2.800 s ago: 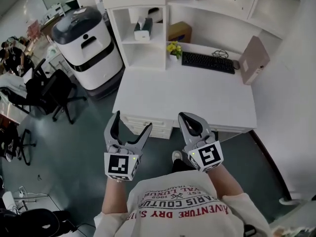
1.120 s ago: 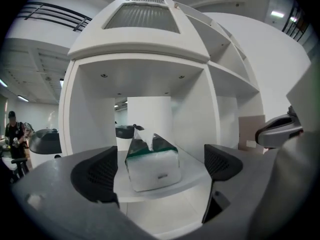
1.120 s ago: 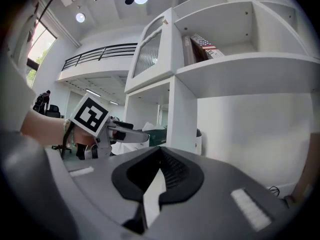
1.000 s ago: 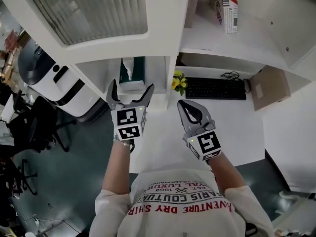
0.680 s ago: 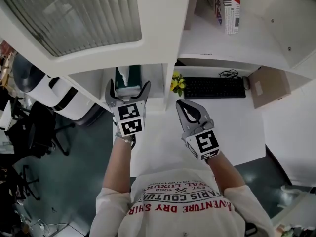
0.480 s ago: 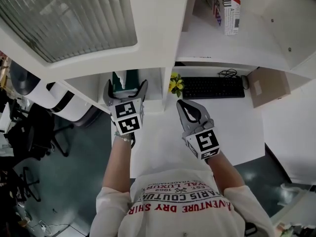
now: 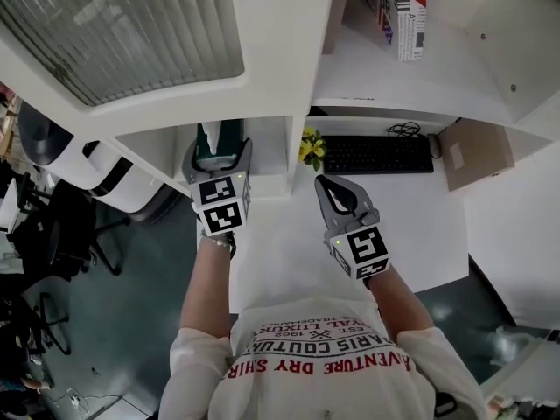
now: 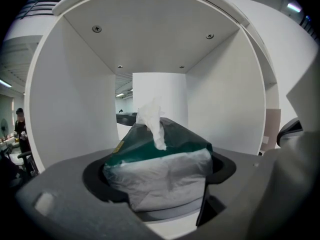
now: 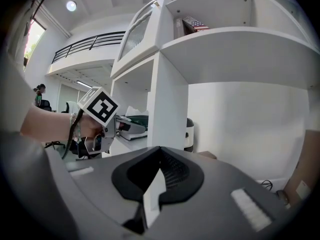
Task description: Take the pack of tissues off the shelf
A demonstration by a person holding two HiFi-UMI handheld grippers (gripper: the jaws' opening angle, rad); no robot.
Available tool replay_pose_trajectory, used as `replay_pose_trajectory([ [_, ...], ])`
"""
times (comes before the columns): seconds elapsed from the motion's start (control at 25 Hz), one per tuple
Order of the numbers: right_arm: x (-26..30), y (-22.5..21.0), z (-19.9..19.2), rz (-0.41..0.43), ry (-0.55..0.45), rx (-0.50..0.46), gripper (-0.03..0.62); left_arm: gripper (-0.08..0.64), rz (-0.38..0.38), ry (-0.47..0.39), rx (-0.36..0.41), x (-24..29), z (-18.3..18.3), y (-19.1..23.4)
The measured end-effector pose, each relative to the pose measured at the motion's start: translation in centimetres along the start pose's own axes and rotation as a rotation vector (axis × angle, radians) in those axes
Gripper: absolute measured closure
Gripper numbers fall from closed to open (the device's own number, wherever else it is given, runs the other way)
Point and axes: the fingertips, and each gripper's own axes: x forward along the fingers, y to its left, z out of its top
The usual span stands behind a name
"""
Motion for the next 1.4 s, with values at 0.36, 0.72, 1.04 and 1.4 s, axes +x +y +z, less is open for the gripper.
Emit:
replay_pose_trajectory([
  [0.36, -2.0, 1.3, 1.9, 0.01, -0.037, -0.041, 0.592, 0.133, -0.015, -0.036, -0.038, -3.5, 1.5, 0.4],
  [0.72, -5.2, 3.1, 1.1, 0.046, -0.044, -0.029, 0.592, 0.13, -0.06, -0.068, -0.009, -10.9, 1.0, -1.9],
  [1.04, -8.9, 3.8, 0.3, 0.087, -0.072, 0.004, 0.592, 0.129, -0.108, -0.12, -0.004, -17.0, -1.0, -6.0],
  [1.4, -11.7, 3.2, 0.5, 0.139, -0.104, 0.019, 0.592, 0.129, -0.214, -0.185, 0.1, -22.6, -2.2, -10.9],
])
